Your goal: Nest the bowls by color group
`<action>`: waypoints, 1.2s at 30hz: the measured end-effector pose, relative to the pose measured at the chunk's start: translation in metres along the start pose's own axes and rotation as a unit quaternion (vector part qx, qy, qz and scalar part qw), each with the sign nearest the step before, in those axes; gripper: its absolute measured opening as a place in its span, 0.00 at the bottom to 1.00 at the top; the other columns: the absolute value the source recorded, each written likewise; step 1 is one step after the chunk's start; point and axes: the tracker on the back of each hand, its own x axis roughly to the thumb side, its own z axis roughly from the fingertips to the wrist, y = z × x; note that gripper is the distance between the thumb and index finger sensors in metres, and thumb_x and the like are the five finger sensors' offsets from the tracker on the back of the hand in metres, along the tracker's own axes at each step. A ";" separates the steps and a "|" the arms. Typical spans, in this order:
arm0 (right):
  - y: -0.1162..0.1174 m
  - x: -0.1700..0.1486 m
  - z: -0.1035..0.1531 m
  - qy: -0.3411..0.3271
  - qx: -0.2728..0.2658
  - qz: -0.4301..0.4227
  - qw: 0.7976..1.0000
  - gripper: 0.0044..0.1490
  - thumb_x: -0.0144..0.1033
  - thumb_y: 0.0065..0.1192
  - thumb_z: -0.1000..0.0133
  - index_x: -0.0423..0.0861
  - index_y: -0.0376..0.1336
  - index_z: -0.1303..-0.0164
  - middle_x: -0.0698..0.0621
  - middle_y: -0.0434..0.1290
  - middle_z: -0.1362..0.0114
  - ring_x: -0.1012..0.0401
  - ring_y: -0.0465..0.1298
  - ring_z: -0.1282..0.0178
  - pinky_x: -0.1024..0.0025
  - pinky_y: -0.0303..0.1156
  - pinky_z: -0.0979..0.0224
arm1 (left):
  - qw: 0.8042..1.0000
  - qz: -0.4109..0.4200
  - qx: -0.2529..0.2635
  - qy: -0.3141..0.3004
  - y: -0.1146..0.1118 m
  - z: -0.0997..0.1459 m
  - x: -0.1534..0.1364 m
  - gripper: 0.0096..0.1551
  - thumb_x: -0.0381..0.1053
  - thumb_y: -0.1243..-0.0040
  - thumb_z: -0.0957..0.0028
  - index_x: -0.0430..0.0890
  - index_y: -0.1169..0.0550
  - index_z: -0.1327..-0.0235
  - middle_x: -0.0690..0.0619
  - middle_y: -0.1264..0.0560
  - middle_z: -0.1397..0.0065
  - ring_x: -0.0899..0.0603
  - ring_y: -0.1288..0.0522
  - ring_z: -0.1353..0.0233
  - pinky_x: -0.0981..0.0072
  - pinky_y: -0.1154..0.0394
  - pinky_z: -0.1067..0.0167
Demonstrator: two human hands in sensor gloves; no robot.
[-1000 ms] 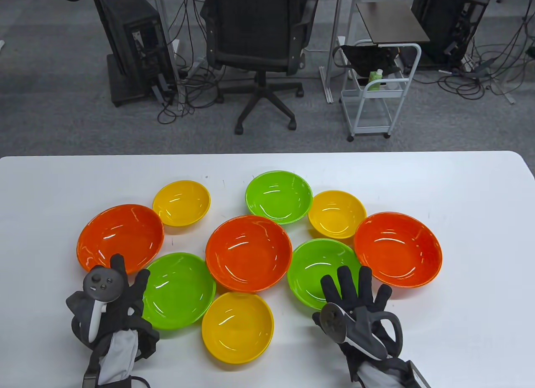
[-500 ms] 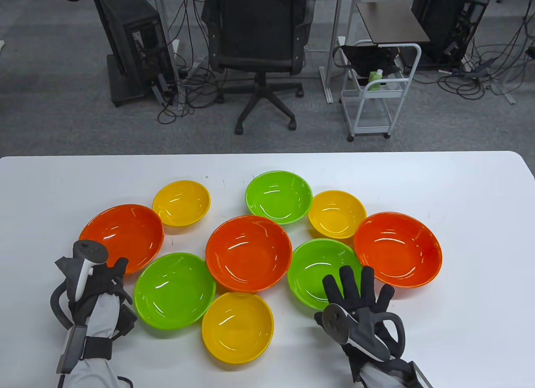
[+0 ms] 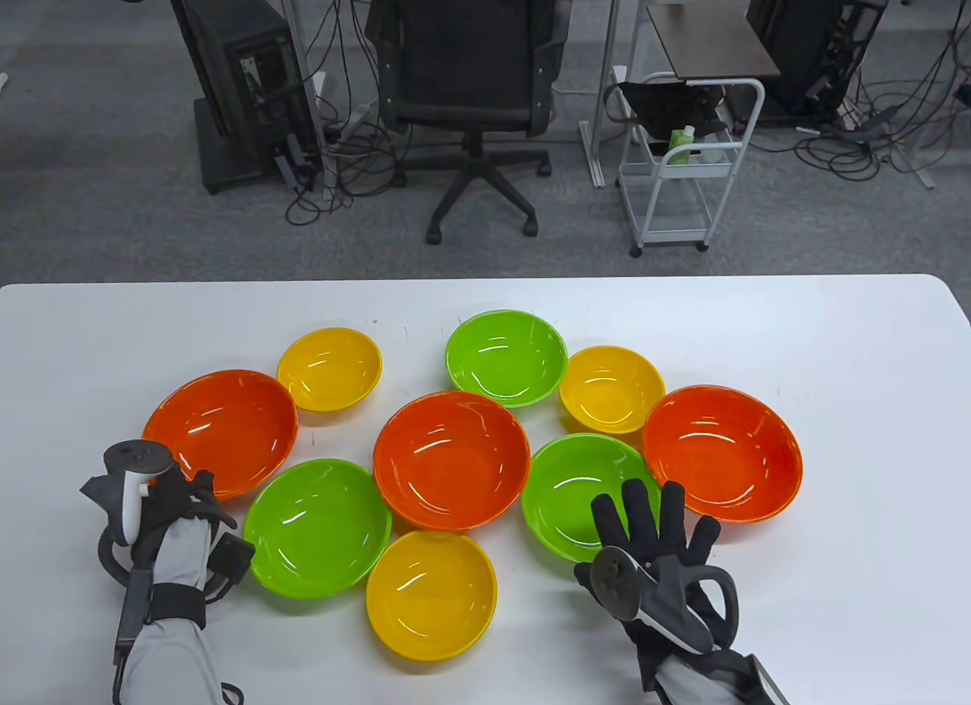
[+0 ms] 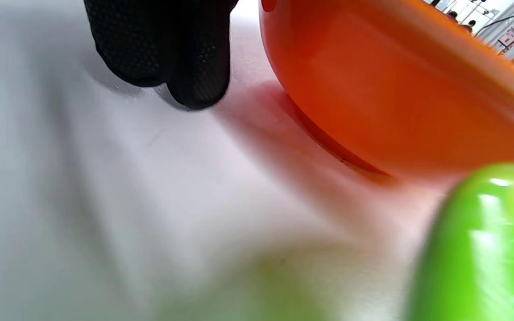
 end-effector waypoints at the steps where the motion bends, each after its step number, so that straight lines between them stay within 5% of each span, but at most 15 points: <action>1: 0.000 0.000 0.000 0.000 0.001 0.000 1.000 0.53 0.60 0.50 0.46 0.52 0.40 0.14 0.41 0.33 0.10 0.32 0.29 0.17 0.18 0.34 0.30 | 1.000 0.012 -0.001 -0.001 0.000 0.000 0.000 0.38 0.55 0.50 0.42 0.53 0.48 0.20 0.35 0.46 0.18 0.46 0.19 0.40 0.59 0.21 0.43; 8: 0.000 -0.001 0.000 -0.001 -0.003 -0.002 1.000 0.53 0.60 0.50 0.46 0.52 0.40 0.14 0.41 0.33 0.10 0.32 0.29 0.17 0.18 0.34 0.30 | 0.997 0.078 0.012 -0.016 0.006 0.004 0.005 0.35 0.44 0.49 0.42 0.47 0.44 0.21 0.32 0.44 0.20 0.51 0.13 0.49 0.68 0.14 0.51; 19: -0.004 0.000 0.002 -0.006 -0.014 0.000 1.000 0.53 0.60 0.50 0.46 0.52 0.40 0.14 0.40 0.34 0.10 0.32 0.29 0.17 0.18 0.34 0.30 | 0.990 0.111 0.039 -0.076 0.018 0.031 0.020 0.35 0.41 0.50 0.42 0.41 0.43 0.21 0.29 0.44 0.22 0.45 0.12 0.53 0.66 0.13 0.54; 29: -0.003 -0.002 0.001 0.001 -0.013 -0.006 1.000 0.53 0.60 0.50 0.46 0.51 0.40 0.14 0.40 0.33 0.10 0.31 0.29 0.17 0.18 0.34 0.30 | 0.970 0.127 0.041 -0.201 0.021 0.071 0.048 0.34 0.41 0.50 0.42 0.40 0.42 0.22 0.28 0.42 0.23 0.44 0.12 0.54 0.65 0.14 0.56; 36: -0.004 -0.003 0.001 0.006 -0.008 -0.007 1.000 0.53 0.60 0.50 0.46 0.52 0.40 0.14 0.40 0.33 0.10 0.32 0.29 0.17 0.18 0.34 0.30 | 0.945 0.106 0.007 -0.309 0.001 0.110 0.077 0.33 0.41 0.49 0.43 0.40 0.40 0.22 0.27 0.40 0.24 0.44 0.12 0.57 0.65 0.14 0.59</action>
